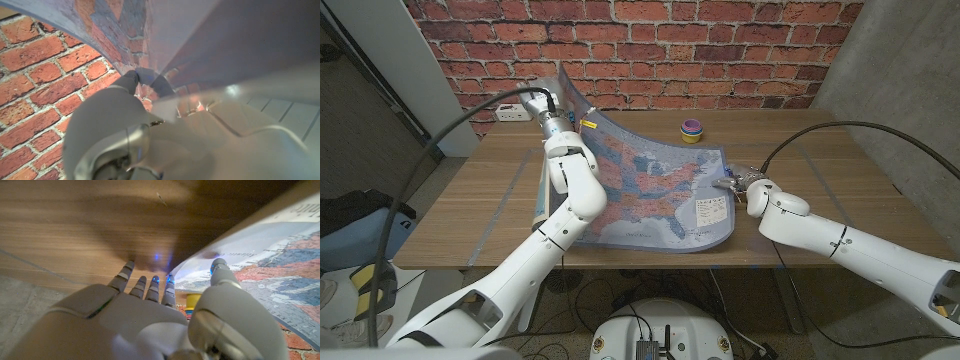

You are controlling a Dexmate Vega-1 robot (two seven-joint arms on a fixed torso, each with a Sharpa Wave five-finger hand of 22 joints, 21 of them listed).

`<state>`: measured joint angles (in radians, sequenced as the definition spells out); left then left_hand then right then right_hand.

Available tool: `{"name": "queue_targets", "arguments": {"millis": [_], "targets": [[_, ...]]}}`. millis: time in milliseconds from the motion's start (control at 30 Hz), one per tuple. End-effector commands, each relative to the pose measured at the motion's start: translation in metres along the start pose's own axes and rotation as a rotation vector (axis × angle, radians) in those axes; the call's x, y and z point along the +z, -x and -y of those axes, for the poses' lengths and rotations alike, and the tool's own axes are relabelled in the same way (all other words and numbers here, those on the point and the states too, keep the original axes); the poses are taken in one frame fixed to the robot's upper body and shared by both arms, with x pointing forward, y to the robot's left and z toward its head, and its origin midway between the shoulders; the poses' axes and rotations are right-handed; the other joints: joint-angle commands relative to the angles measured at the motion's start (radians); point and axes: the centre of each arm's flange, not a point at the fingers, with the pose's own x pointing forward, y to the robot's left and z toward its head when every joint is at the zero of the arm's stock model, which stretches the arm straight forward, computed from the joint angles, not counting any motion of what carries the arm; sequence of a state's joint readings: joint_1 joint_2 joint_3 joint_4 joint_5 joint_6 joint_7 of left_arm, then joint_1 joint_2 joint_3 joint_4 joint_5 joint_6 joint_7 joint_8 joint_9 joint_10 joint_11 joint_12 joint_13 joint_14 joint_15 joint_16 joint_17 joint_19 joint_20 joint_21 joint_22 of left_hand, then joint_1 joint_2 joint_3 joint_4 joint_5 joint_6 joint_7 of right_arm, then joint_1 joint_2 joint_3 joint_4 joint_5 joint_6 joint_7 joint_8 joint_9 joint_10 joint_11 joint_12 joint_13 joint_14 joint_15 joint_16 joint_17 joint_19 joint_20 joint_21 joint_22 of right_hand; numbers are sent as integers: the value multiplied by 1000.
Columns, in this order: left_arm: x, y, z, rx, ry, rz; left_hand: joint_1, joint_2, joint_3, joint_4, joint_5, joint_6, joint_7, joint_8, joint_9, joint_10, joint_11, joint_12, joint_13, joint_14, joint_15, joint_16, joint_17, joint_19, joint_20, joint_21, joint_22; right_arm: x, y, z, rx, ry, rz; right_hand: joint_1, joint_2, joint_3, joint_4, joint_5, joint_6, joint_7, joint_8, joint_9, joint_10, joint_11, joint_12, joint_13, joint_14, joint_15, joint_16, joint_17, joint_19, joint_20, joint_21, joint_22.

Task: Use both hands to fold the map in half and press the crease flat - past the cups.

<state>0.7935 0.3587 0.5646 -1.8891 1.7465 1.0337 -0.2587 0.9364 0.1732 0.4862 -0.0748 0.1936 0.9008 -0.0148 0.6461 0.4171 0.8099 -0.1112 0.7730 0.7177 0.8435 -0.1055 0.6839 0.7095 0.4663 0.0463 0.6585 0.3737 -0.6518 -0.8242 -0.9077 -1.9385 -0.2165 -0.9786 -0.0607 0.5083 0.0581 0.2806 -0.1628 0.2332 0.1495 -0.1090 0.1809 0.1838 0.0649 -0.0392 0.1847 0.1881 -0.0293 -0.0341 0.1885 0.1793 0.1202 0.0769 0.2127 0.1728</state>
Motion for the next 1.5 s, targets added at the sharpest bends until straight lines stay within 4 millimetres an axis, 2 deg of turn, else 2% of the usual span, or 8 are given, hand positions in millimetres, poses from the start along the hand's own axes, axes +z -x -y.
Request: {"name": "queue_targets", "arguments": {"millis": [33,300,633,867,1233,1500], "targets": [[29,-6,-20,-52,87,108,11,2,5,-16,-1,11,0,6,-1,6,-29,9,3,16,-96,8,3,11,-3,11,4,7,-5,-11,58,46,26,20,-2,7,-7,7,-5,-1,-2,2,-6,-4,1,4,-3,0,0,1,11,-1,-2,1],[50,-11,-23,-104,178,163,14,0,-2,-23,1,18,10,9,-8,17,-28,13,2,26,-90,10,0,16,-3,23,6,8,-4,-12,61,55,31,30,-3,10,-9,9,-7,-3,0,2,-6,-4,2,4,-4,2,0,1,13,-2,-3,1],[74,-16,-15,-230,339,252,18,2,-9,-30,4,21,12,11,-16,25,-26,16,0,35,-89,11,-1,16,0,39,8,4,-2,-10,56,61,25,44,-6,13,-11,12,-10,-3,2,2,-8,-5,3,4,-3,2,1,1,17,-2,-4,1],[79,-16,-15,-278,469,316,20,4,-12,-34,6,19,15,12,-19,30,-24,15,-6,36,-88,11,2,14,4,49,9,2,-1,-10,56,62,24,52,-9,15,-12,14,-10,-3,3,2,-8,-4,4,4,-2,2,2,1,19,-2,-4,1],[82,-19,-2,-422,859,425,30,6,-16,-42,8,22,22,14,-25,40,-19,21,-6,47,-78,13,-2,10,12,64,10,2,-1,-7,43,60,17,61,-12,16,-11,17,-9,-3,5,2,-9,-4,5,4,-2,2,2,1,21,-2,-6,1],[85,-16,24,-561,1105,430,38,8,-19,-48,10,24,34,18,-26,45,-12,21,-10,54,-72,14,-5,11,19,77,10,0,1,-7,42,58,10,66,-15,16,-11,18,-8,-4,7,2,-7,-4,6,4,-1,1,2,1,21,-1,-7,1]]}}
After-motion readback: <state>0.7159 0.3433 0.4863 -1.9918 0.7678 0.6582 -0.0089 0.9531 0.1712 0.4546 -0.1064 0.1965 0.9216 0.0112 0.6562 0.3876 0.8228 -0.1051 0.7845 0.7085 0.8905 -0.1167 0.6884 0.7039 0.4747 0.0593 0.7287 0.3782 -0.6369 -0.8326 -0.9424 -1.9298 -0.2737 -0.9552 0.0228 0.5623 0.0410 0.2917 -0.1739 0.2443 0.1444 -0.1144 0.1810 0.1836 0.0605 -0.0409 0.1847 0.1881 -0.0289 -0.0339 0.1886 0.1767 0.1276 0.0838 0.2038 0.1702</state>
